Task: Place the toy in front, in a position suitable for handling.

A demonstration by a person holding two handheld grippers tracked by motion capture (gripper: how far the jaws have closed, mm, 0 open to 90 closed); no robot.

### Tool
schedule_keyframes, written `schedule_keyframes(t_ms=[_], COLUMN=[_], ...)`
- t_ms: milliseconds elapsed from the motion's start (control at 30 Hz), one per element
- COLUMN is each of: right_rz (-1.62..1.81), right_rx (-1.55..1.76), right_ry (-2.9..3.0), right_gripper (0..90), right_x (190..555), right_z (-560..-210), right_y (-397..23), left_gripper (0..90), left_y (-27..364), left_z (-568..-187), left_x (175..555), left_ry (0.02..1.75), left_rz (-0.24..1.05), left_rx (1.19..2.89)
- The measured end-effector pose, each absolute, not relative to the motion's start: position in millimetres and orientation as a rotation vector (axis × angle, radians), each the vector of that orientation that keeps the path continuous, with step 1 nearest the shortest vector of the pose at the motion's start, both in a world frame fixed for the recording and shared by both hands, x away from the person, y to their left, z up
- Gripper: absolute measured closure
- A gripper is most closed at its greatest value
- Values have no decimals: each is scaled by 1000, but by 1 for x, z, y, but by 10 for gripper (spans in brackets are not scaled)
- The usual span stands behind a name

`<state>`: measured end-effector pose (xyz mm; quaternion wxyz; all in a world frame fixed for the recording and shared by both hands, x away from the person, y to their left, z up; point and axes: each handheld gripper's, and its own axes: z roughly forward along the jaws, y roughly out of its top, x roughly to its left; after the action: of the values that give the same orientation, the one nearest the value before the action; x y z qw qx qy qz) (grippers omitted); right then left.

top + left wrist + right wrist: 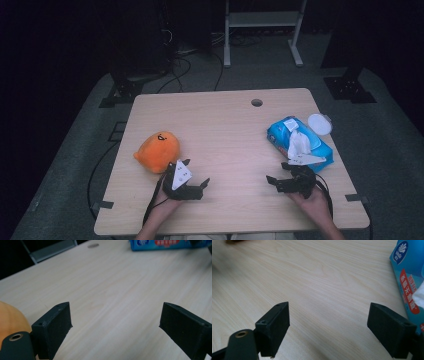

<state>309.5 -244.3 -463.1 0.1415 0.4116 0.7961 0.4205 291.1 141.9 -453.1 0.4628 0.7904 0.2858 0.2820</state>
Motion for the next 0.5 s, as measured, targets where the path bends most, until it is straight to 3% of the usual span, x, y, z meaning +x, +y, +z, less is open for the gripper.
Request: schedule_keyframes(t_ms=[500], right_rz=[1184], right_rx=[1183], right_ry=[2308], right_gripper=[172], right_x=[306], right_z=[-465], right_y=[-239], left_gripper=[99], left_y=[196], left_z=[-402], left_x=[291], left_ry=[815], left_rz=[828], left_rx=[1650])
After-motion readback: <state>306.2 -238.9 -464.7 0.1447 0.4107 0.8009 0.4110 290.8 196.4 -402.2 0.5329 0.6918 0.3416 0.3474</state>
